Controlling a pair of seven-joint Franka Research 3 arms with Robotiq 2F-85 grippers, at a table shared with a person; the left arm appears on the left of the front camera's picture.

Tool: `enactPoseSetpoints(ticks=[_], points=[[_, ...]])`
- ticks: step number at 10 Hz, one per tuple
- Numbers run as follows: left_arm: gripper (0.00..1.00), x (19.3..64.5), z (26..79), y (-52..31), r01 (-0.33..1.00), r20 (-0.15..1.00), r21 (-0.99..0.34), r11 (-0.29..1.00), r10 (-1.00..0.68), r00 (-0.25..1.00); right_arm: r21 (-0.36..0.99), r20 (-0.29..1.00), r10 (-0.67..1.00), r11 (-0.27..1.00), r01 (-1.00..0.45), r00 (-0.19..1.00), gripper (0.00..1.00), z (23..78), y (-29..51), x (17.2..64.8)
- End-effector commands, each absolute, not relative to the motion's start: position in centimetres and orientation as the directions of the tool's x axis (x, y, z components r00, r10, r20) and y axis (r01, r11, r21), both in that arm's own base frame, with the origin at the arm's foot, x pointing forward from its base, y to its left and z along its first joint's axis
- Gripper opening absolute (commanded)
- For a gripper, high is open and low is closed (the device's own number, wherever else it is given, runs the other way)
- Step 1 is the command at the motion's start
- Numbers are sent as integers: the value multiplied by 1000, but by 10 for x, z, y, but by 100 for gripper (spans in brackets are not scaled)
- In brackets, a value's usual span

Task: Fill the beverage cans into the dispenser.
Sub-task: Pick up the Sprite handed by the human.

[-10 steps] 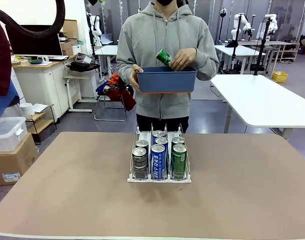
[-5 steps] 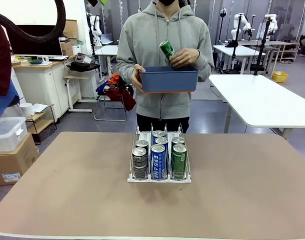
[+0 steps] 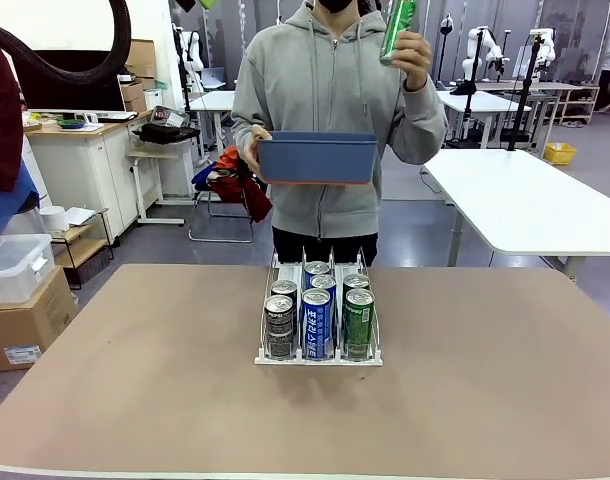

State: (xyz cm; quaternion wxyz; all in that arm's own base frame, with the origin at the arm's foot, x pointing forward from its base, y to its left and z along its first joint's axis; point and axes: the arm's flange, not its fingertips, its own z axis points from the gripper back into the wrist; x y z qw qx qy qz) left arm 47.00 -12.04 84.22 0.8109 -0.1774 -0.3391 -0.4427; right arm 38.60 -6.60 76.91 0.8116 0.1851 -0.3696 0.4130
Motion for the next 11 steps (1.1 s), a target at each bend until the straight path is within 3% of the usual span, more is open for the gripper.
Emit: enactPoseSetpoints(ticks=[1,11], points=[[100,470,845,-119,842,706,10,539,-600,376,-3,755,533,585,-811,383,100,767,-63,385],[100,470,845,-119,842,706,10,539,-600,376,-3,755,533,585,-811,383,100,767,-63,385]])
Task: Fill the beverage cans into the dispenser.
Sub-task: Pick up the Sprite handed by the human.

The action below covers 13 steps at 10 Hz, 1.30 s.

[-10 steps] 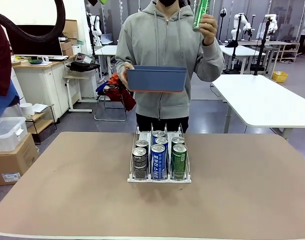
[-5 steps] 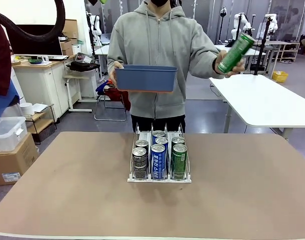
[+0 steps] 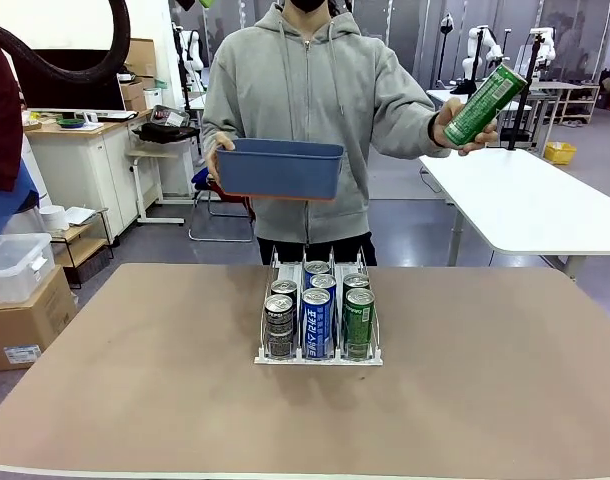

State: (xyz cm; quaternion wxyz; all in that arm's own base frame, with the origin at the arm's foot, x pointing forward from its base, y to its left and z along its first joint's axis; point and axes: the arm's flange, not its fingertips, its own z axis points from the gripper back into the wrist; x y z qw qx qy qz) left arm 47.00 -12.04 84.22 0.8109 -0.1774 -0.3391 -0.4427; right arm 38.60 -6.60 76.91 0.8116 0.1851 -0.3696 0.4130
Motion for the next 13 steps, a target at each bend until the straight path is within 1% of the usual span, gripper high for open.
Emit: enactPoseSetpoints(ticks=[1,13], points=[[100,470,845,-119,842,706,10,539,-600,376,-3,755,533,585,-811,383,100,767,-63,385],[100,470,845,-119,842,706,10,539,-600,376,-3,755,533,585,-811,383,100,767,-63,385]])
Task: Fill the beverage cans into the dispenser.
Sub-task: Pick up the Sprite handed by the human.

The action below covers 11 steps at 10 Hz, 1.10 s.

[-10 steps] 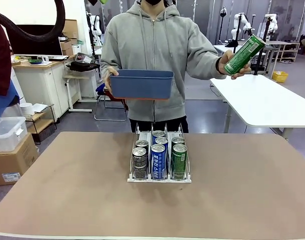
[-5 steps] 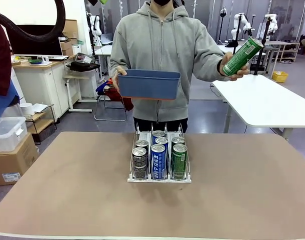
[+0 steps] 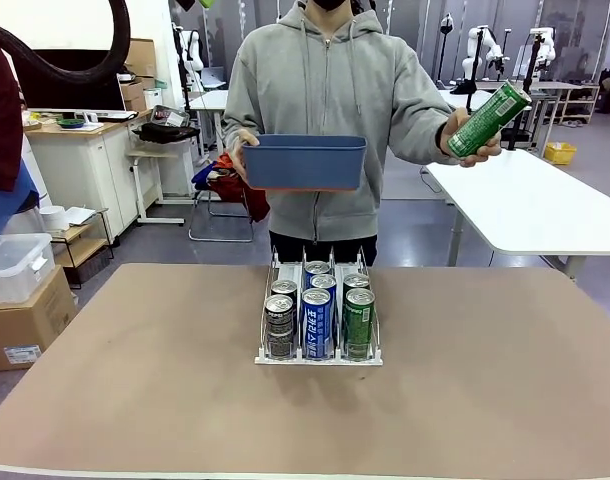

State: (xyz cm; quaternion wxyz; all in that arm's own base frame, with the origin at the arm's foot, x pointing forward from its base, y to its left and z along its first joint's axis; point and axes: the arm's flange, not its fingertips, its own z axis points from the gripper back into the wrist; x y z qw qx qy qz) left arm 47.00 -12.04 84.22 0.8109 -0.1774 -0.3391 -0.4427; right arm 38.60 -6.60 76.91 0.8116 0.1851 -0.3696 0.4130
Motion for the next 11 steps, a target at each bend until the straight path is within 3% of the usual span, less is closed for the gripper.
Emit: enactPoseSetpoints(ticks=[1,5,11], points=[[100,470,845,-119,842,706,10,539,-600,376,-3,755,533,585,-811,383,100,767,-63,385],[100,470,845,-119,842,706,10,539,-600,376,36,760,504,598,-801,411,100,765,-50,381],[100,470,845,-119,842,706,10,539,-600,376,72,694,581,532,-843,426,100,774,-25,433]])
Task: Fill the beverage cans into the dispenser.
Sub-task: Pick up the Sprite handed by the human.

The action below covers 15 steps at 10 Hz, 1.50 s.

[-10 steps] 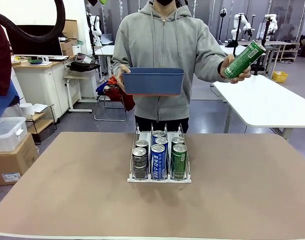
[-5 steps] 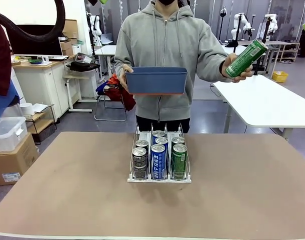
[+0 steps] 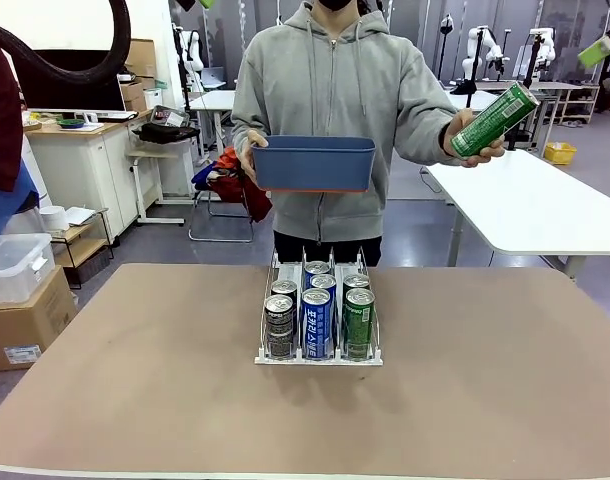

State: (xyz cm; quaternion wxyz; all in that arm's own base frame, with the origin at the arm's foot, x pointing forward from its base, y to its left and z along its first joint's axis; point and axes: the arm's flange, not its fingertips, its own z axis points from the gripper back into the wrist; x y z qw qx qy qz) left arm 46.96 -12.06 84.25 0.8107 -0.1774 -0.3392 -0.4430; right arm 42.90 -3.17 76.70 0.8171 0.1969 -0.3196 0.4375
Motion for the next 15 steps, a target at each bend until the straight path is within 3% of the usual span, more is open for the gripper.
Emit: enactPoseSetpoints(ticks=[1,4,15], points=[[100,470,845,-119,842,706,10,539,-600,376,74,684,594,522,-850,425,100,775,-22,438],[100,470,845,-119,842,706,10,539,-600,376,28,667,618,537,-843,416,100,768,2,464],[100,470,845,-119,842,706,10,539,-600,376,129,647,632,461,-878,427,100,744,29,500]])
